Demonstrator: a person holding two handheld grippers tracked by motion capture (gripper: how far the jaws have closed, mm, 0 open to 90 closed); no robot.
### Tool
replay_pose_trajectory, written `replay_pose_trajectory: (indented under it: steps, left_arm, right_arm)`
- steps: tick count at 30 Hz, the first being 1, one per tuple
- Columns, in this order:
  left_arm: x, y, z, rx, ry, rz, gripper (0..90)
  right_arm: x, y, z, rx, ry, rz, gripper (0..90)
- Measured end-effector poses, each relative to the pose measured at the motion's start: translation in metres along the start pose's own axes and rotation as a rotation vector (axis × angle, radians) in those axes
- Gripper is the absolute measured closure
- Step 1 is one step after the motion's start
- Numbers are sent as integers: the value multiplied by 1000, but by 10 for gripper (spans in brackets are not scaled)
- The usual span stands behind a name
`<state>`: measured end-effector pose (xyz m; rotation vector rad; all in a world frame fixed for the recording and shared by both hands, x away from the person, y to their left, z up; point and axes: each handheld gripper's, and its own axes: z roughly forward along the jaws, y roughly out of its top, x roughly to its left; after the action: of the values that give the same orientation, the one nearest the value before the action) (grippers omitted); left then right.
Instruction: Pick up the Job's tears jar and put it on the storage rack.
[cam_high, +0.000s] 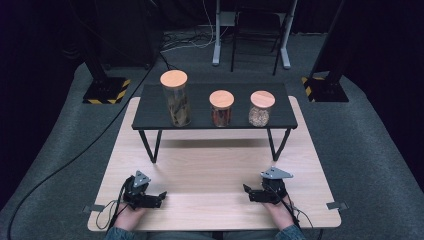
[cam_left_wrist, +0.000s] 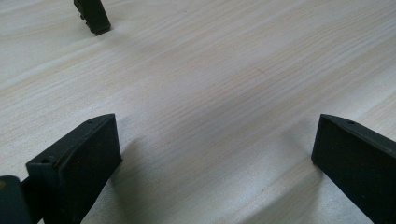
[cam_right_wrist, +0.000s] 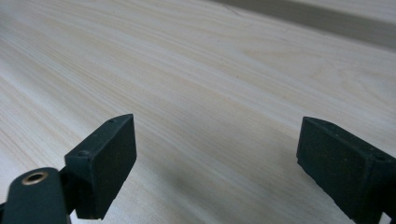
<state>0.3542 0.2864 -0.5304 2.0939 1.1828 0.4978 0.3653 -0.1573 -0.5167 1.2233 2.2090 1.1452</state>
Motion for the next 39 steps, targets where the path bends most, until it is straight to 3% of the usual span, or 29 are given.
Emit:
replay_pose_trajectory:
  steps: [16,23,26,39]
  left_arm:
    - [0,0,0,0,0,1,10]
    - [0,0,0,0,0,1,10]
    - [0,0,0,0,0,1,10]
    - [0,0,0,3,0,2,10]
  right_arm:
    - [4,-6,11,77,9,-19,111]
    - [7,-6,12,88,-8,-37,109]
    - [9,-6,13,97,-24,-70,104]
    - [9,-6,14,104,-10,-79,77]
